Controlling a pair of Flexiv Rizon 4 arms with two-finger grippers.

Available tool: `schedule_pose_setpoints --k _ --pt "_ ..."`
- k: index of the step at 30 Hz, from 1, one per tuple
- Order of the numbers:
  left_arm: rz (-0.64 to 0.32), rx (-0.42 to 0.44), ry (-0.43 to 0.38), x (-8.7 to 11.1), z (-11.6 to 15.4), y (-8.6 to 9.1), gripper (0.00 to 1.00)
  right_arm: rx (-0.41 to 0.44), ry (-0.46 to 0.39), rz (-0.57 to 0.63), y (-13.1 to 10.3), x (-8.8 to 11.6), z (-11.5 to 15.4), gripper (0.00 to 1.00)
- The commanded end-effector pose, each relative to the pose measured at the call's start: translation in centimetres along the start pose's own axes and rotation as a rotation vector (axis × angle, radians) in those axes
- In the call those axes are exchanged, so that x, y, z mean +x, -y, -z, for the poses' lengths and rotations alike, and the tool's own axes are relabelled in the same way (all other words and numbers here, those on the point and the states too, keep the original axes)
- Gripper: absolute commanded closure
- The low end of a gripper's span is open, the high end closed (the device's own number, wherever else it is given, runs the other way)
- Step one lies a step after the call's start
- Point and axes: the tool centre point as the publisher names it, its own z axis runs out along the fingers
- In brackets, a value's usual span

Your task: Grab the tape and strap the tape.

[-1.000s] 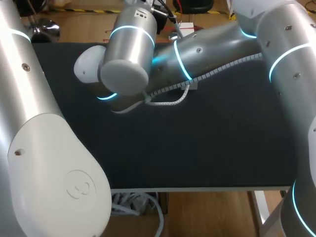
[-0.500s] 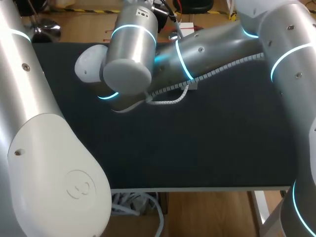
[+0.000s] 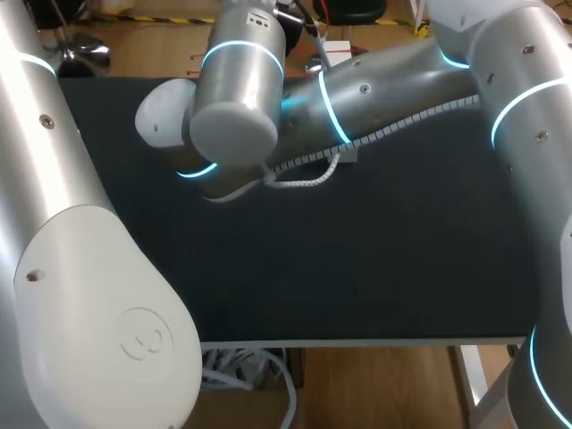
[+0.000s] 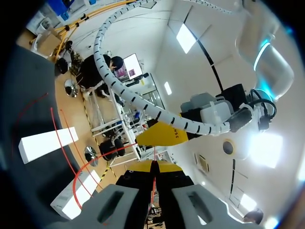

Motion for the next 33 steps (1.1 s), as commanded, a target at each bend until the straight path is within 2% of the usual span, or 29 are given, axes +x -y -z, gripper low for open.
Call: schedule_pose_setpoints --k 1,33 --pt "0.0 -0.005 -0.006 -0.24 0.21 0.13 1.0 -0.005 -0.015 0.003 -0.07 -0.33 0.06 1.0" --pt "0.0 -0.005 -0.006 -0.24 0.21 0.13 1.0 -0.021 -0.036 0.02 -1.03 0.03 -0.1 1.0"
